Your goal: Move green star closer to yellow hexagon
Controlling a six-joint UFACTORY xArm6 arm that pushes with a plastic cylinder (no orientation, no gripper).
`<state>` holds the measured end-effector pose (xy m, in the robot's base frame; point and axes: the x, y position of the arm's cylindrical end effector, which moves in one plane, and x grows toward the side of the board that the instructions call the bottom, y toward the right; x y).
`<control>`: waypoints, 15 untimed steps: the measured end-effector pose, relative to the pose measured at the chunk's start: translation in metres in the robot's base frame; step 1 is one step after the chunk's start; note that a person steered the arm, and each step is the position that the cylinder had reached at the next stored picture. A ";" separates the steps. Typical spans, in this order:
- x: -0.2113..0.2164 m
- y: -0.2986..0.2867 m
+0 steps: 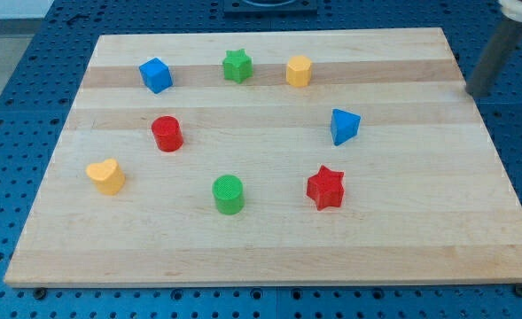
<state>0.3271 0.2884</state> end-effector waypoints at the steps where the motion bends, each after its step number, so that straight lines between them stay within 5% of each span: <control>1: -0.066 -0.073; 3: -0.124 -0.214; 6: -0.106 -0.430; 11: -0.073 -0.432; 15: -0.057 -0.352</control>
<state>0.2699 -0.0635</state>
